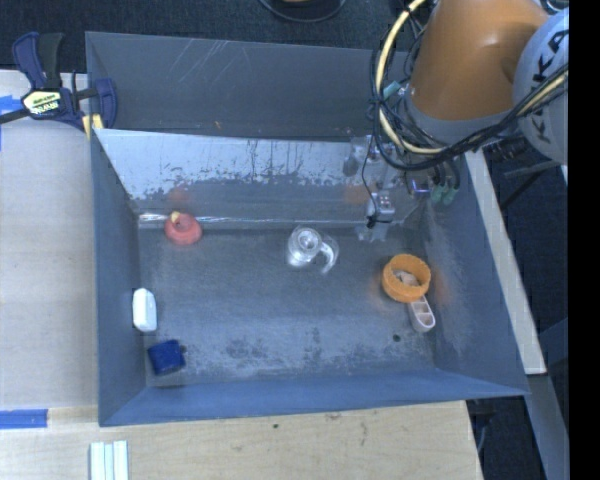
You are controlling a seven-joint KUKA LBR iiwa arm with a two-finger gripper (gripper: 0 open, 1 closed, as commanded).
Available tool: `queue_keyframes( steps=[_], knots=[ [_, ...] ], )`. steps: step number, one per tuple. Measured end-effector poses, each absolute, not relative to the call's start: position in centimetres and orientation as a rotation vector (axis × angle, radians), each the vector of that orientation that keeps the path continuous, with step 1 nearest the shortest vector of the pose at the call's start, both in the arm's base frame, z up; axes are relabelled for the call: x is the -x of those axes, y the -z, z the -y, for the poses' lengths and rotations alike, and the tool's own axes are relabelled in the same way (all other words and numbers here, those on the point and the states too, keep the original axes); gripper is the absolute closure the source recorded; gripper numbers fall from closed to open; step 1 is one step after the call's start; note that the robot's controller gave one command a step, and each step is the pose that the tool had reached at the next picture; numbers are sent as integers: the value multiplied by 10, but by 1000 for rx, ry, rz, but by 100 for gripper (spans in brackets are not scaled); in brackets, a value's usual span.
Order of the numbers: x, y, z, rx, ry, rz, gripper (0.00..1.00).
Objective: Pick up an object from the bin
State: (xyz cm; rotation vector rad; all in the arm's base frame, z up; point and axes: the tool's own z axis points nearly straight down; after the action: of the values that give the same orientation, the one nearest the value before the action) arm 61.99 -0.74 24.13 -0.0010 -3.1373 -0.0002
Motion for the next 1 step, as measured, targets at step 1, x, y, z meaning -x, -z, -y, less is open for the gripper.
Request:
queue_keyframes(
  steps=[1],
  knots=[
    [-621, -247, 7, 1, 0, 3146, 0]
  ],
)
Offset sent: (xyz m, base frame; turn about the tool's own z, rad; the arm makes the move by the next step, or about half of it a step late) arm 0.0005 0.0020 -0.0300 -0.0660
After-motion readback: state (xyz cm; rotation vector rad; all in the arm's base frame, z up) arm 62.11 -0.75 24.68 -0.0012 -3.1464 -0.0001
